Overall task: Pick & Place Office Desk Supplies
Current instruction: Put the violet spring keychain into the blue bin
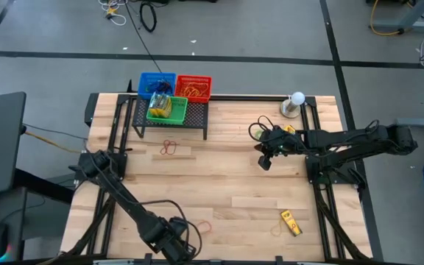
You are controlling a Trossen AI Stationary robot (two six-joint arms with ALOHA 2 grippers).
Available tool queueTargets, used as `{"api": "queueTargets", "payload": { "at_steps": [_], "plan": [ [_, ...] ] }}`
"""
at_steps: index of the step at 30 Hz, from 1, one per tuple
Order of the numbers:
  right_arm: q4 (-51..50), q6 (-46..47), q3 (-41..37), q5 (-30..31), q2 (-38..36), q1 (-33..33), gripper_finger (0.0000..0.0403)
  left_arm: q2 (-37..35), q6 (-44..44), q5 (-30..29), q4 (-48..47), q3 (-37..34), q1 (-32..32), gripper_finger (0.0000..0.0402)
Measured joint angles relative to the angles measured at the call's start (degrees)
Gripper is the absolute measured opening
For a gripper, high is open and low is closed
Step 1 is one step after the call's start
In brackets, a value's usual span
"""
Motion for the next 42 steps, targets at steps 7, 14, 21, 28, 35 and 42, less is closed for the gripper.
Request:
{"api": "queueTargets", "payload": {
  "at_steps": [7, 14, 21, 28, 35, 42],
  "plan": [
    [0.0, -1.8, 0.0, 0.0, 0.0, 0.0, 0.0007, 4.2, -2.3, 0.7, 0.1, 0.0, -0.1, 0.014],
    [0.0, -2.2, 0.0, 0.0, 0.0, 0.0, 0.0007, 6.6, -6.2, -1.1, 0.4, 0.0, 0.0, 0.0135],
    [0.1, -2.2, 0.0, 0.2, 0.0, 0.0, 0.0007, 7.1, -6.6, -0.8, -1.1, 0.1, 0.0, 0.0071],
    [0.6, -2.2, 0.0, 1.4, 0.0, 0.0, 0.0007, 5.0, -5.5, -4.7, -5.4, -0.2, 0.1, 0.0011],
    [0.7, -3.6, 0.0, 1.4, 0.0, 0.0, 0.0007, -4.6, 0.6, -15.1, -9.0, -0.1, 1.4, 0.0009],
    [0.8, -3.6, 0.0, 1.3, 0.0, 0.0, 0.0007, -15.2, 17.1, -24.1, -12.2, 0.0, 9.0, 0.0008]
  ]
}}
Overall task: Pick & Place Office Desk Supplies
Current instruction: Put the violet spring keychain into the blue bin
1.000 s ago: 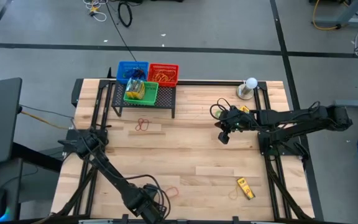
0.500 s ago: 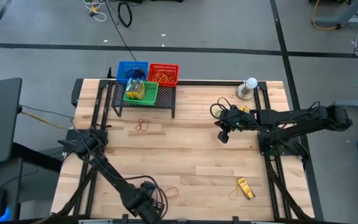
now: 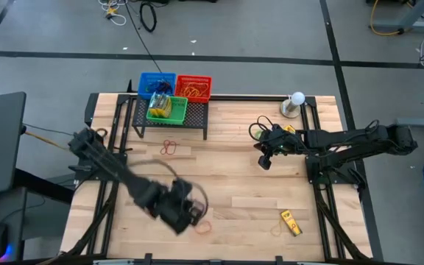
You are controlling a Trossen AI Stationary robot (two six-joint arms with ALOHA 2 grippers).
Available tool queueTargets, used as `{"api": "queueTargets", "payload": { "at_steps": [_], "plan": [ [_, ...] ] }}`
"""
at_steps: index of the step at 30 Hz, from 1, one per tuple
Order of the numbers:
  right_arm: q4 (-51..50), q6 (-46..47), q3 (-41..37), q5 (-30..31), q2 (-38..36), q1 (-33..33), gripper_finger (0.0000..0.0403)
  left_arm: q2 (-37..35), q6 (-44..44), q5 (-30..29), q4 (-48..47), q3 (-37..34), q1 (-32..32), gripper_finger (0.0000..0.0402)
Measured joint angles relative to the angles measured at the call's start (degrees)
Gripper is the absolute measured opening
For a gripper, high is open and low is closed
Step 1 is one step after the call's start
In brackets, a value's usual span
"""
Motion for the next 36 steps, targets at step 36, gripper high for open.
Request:
{"api": "queueTargets", "payload": {
  "at_steps": [36],
  "plan": [
    [7.4, 6.8, 0.0, 3.8, 0.0, 0.0, 0.0007, -28.1, 60.0, -1.7, 6.5, 0.0, 75.7, 0.0008]
  ]
}}
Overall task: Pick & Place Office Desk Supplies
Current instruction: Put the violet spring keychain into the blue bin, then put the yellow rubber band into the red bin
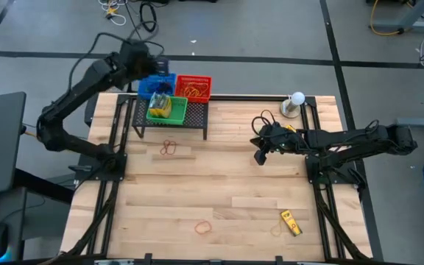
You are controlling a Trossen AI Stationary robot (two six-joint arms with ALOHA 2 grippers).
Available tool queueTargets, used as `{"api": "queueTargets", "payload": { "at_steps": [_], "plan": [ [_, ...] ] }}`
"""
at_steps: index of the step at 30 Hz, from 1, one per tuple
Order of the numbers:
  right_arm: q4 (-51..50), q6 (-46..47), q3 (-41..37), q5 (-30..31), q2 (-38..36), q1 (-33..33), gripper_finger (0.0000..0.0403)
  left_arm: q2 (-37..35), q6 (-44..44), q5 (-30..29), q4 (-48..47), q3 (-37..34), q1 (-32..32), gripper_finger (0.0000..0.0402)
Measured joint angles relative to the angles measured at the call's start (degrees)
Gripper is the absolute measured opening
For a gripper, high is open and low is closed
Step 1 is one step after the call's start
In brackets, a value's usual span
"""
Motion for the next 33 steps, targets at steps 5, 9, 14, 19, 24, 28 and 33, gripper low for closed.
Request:
{"api": "queueTargets", "payload": {
  "at_steps": [5, 9, 14, 19, 24, 28, 33],
  "plan": [
    [0.0, 3.8, 0.0, 2.5, 0.0, 0.0, 0.0007, 1.7, 3.5, 6.2, -4.6, 0.0, 10.2, 0.0008],
    [0.0, 5.9, 0.0, 3.9, 0.0, 0.0, 0.0007, 3.7, 5.3, 15.4, -5.6, -1.0, 16.6, 0.0008],
    [0.0, 7.0, 0.0, 4.1, 0.0, 0.0, 0.0007, 4.3, 6.0, 22.6, -5.3, -6.8, 21.5, 0.0008],
    [0.0, 7.1, 0.0, 4.1, 0.0, 0.0, 0.0007, 4.4, 6.4, 24.9, -2.7, -12.4, 23.2, 0.0008],
    [0.0, 7.4, 0.0, 4.1, 0.0, 0.0, 0.0007, 4.4, 7.2, 26.2, -2.3, -14.9, 24.5, 0.0012],
    [0.0, 7.4, 0.0, 4.1, 0.0, 0.0, 0.0007, 4.3, 7.9, 27.0, -2.2, -15.0, 24.5, 0.0037],
    [0.0, 7.3, 0.0, 4.1, 0.0, 0.0, 0.0007, 4.3, 9.9, 27.3, -2.2, -15.0, 24.3, 0.0091]
  ]
}}
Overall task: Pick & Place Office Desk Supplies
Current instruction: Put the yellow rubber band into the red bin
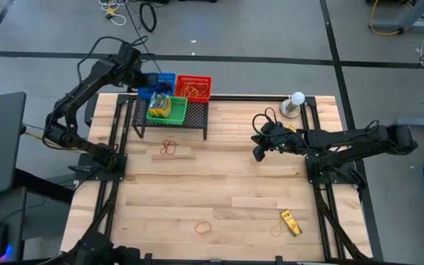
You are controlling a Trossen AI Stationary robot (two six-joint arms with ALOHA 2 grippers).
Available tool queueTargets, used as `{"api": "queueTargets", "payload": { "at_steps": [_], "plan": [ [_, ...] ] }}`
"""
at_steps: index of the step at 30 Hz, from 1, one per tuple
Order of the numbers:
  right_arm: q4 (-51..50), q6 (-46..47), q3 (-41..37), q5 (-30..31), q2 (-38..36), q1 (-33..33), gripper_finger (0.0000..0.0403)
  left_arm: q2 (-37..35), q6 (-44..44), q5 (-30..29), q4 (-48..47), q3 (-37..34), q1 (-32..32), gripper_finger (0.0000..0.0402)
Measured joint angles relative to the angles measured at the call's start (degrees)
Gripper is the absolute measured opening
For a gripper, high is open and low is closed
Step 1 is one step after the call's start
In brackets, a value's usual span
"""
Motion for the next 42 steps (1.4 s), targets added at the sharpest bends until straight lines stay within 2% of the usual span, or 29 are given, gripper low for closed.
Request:
{"api": "queueTargets", "payload": {
  "at_steps": [4, 10, 13, 17, 20, 23, 27, 31, 33, 36, 39, 42],
  "plan": [
    [0.0, -0.1, 0.0, 0.0, 0.0, 0.0, 0.0007, 0.0, 0.2, 1.0, -0.8, 1.0, 0.0, 0.0126],
    [0.0, -1.4, 0.0, 0.0, 0.0, 0.0, 0.0007, 0.0, 3.5, 1.0, -5.0, 7.5, 0.0, 0.0152],
    [0.0, -2.2, 0.0, 0.0, 0.0, 0.0, 0.0007, -0.6, 5.8, 0.7, -6.4, 11.0, -0.9, 0.0146],
    [0.0, -2.9, 0.0, -0.3, 0.0, 0.1, 0.0007, -3.5, 7.0, -1.0, -4.7, 13.3, -5.2, 0.0107],
    [0.2, -3.7, 0.0, -1.8, 0.0, 0.8, 0.0007, -7.0, 8.8, -1.3, -2.0, 12.9, -10.4, 0.0059],
    [0.2, -4.1, 0.0, -2.1, 0.0, 1.5, 0.0007, -10.3, 10.8, -4.4, 2.2, 10.2, -18.7, 0.0012],
    [0.2, -6.4, 0.0, -2.1, 0.0, 1.6, 0.0007, -13.6, 11.2, -11.3, 12.4, 2.8, -31.9, 0.0008],
    [-0.7, -7.3, 0.0, -2.9, 0.0, 1.6, 0.0007, -15.3, 7.8, -18.2, 26.4, -6.3, -44.1, 0.0009],
    [-1.5, -8.3, 0.0, -4.1, 0.0, 1.6, 0.0007, -15.0, 5.7, -19.8, 32.7, -10.3, -49.3, 0.0009],
    [-3.2, -9.5, 0.0, -6.0, 0.0, 1.7, 0.0007, -13.1, 2.6, -19.9, 39.2, -12.4, -54.5, 0.0009],
    [-5.1, -10.5, 0.0, -7.5, 0.0, 1.7, 0.0007, -10.9, -1.7, -21.7, 39.8, -12.4, -57.8, 0.0008],
    [-7.6, -12.0, 0.0, -9.6, 0.0, 1.7, 0.0007, -8.3, 1.4, -23.6, 43.5, -14.0, -62.3, 0.0005]
  ]
}}
